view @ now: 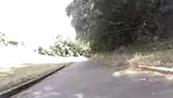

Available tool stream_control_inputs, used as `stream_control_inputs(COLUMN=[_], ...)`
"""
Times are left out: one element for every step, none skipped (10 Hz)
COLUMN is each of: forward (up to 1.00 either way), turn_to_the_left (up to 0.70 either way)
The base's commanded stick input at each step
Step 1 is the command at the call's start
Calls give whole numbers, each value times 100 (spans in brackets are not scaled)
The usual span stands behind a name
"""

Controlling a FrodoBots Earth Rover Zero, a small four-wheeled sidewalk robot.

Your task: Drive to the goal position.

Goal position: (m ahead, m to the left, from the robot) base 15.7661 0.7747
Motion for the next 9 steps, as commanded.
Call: stream_control_inputs(forward=[45,45,45,45,45,45,45,45,45], turn_to_the_left=[23,22,15,4,0,1,10,27,27])
